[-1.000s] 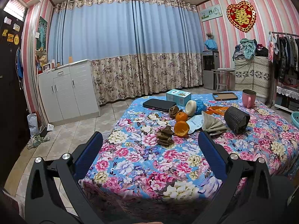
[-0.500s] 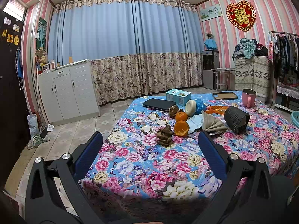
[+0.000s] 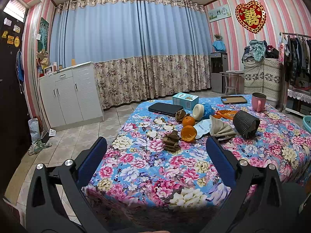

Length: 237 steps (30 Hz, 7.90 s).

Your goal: Collect trash

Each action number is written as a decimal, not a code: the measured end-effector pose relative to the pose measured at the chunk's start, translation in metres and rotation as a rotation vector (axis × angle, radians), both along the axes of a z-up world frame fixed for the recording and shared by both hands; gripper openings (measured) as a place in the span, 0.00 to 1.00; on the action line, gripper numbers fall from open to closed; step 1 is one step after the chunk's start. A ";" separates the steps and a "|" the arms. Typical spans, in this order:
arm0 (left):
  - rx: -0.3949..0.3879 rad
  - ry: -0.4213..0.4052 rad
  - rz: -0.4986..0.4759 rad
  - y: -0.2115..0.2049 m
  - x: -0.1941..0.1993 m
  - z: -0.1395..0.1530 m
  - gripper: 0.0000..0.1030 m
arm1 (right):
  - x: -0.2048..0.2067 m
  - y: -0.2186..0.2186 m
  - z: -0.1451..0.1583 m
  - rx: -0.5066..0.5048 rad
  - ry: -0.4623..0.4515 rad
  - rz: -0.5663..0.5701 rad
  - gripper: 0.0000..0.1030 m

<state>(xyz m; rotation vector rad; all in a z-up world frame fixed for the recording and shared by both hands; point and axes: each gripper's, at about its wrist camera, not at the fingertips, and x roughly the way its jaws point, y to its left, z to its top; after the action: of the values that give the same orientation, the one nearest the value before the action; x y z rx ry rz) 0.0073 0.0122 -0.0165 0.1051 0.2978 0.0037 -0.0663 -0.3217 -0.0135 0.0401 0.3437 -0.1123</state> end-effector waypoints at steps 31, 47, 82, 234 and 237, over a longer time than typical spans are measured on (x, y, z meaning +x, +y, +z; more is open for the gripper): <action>0.001 0.000 0.000 0.000 0.000 0.000 0.96 | 0.000 0.001 0.001 0.001 -0.001 0.005 0.96; 0.001 -0.001 0.000 -0.001 0.000 0.000 0.96 | 0.001 0.003 0.002 -0.002 -0.006 0.006 0.96; -0.037 0.084 0.039 0.005 0.070 0.006 0.96 | 0.077 0.001 -0.012 -0.018 0.021 0.058 0.96; -0.043 0.269 -0.105 -0.043 0.169 -0.019 0.95 | 0.137 -0.010 -0.001 0.046 0.143 0.179 0.84; -0.027 0.260 -0.120 -0.040 0.168 -0.026 0.95 | 0.159 0.014 -0.011 0.020 0.176 0.214 0.84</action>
<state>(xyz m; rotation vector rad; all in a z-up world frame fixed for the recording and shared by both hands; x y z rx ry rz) 0.1750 -0.0281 -0.0424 0.0967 0.5509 -0.1340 0.0925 -0.3075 -0.0242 0.0127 0.5226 0.0998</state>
